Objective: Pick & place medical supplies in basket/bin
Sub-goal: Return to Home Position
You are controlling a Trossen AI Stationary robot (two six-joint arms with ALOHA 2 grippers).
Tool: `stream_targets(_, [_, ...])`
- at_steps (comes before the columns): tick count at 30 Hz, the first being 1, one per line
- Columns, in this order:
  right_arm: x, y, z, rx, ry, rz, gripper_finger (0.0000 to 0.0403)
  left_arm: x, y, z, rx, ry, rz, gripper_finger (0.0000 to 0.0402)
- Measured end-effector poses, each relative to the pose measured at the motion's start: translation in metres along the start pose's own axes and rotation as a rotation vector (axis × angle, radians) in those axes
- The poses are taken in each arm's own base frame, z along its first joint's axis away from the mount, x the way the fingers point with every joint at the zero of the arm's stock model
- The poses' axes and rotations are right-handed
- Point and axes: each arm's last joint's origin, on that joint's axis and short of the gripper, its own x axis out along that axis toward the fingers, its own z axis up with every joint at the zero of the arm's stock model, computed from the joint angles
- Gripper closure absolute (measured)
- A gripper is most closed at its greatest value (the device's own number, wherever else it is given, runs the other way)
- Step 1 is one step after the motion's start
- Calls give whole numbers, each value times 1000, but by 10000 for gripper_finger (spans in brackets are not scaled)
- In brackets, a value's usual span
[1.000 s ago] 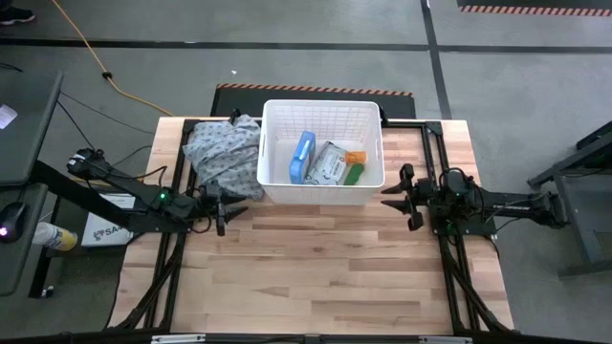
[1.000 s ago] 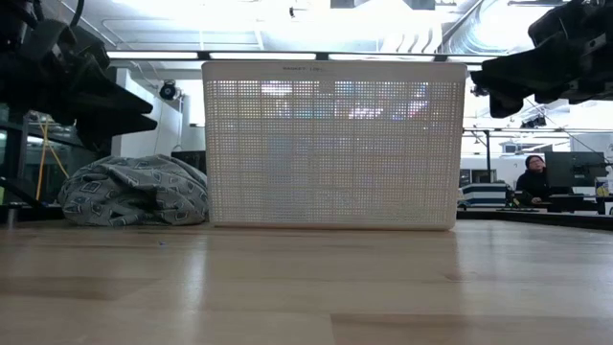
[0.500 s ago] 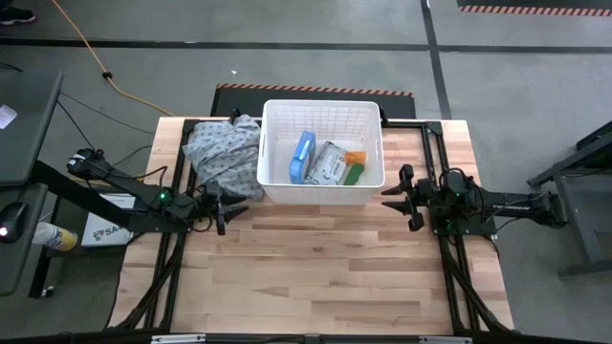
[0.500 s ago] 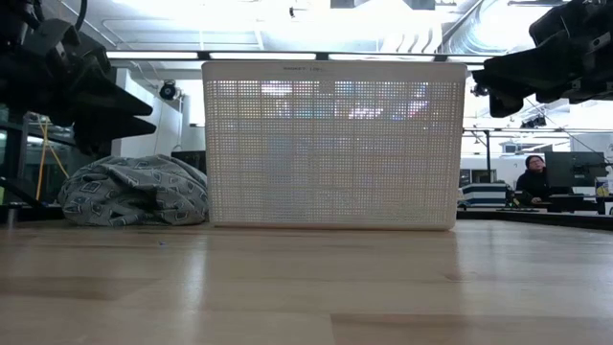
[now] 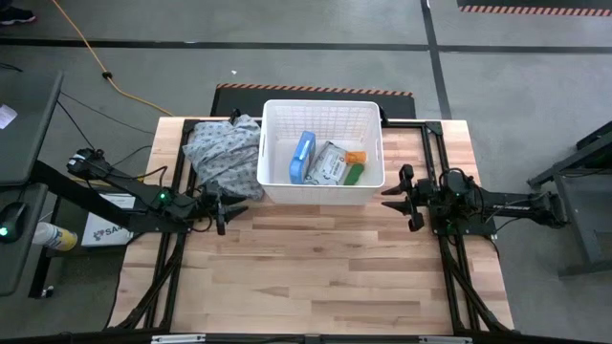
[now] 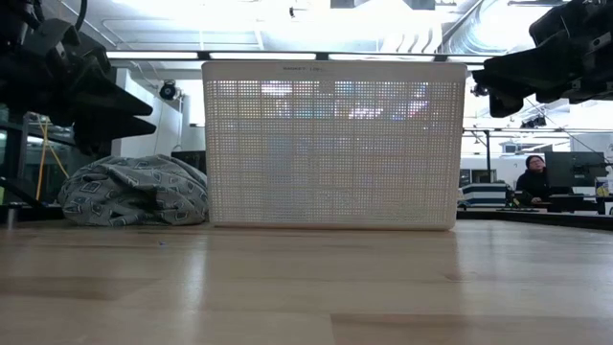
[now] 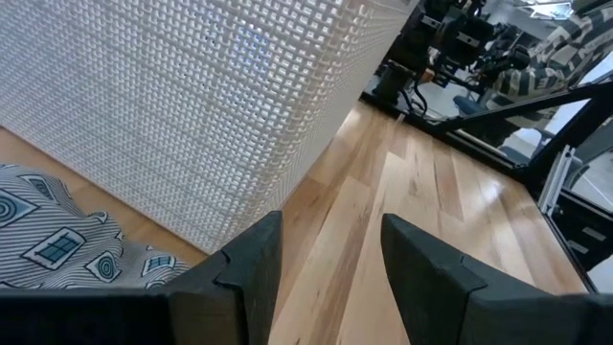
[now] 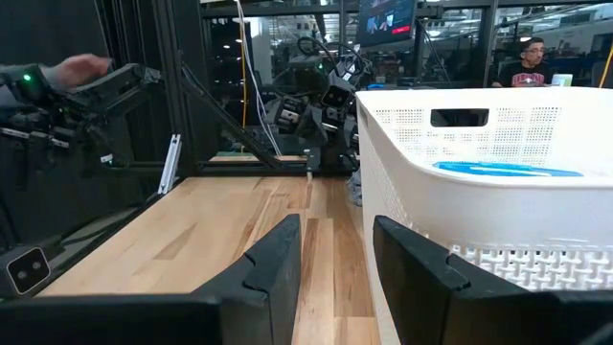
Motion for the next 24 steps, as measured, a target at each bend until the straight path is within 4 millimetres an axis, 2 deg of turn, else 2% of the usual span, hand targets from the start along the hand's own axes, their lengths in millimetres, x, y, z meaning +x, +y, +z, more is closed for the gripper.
stream_targets(13, [0, 0, 0, 0, 0, 0, 279, -2, 2, -2, 15, 18, 11, 190])
stream_targets(24, [0, 0, 0, 0, 0, 0, 279, -9, 2, 10, -67, -75, -48, 190])
